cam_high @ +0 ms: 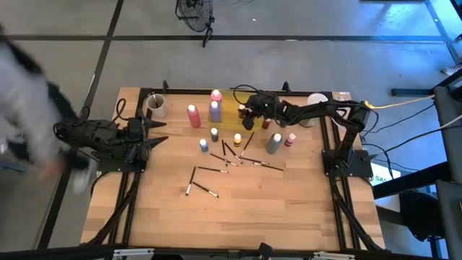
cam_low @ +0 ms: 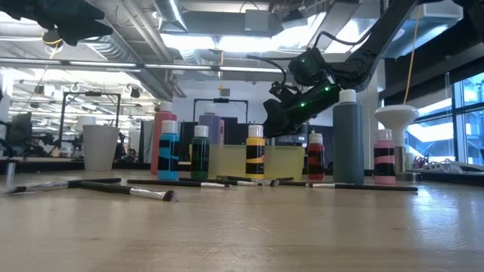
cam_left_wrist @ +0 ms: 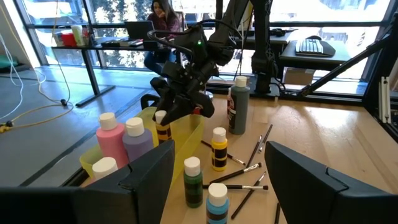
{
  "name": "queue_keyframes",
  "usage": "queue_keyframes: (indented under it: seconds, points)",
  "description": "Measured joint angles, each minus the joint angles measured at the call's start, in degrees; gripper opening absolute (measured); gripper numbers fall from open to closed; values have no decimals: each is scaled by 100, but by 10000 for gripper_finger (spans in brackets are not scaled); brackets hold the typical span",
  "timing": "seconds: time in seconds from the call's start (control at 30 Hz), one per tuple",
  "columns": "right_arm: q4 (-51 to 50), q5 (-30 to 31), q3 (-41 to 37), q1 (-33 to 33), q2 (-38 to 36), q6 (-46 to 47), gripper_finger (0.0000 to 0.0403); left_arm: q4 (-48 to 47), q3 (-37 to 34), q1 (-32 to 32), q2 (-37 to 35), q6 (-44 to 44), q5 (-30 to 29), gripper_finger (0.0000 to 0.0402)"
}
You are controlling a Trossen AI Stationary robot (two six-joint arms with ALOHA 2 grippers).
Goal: Pick & Place Paint Supplies
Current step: Put the small dark yellow paint bottle into the yellow bin
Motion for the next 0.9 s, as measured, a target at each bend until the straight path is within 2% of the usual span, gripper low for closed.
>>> queue_keyframes:
  seconds: [0.9]
  points:
    - [-295, -31, 0, -114, 0, 251, 119, 68, 0, -2, 2, 109, -54, 246]
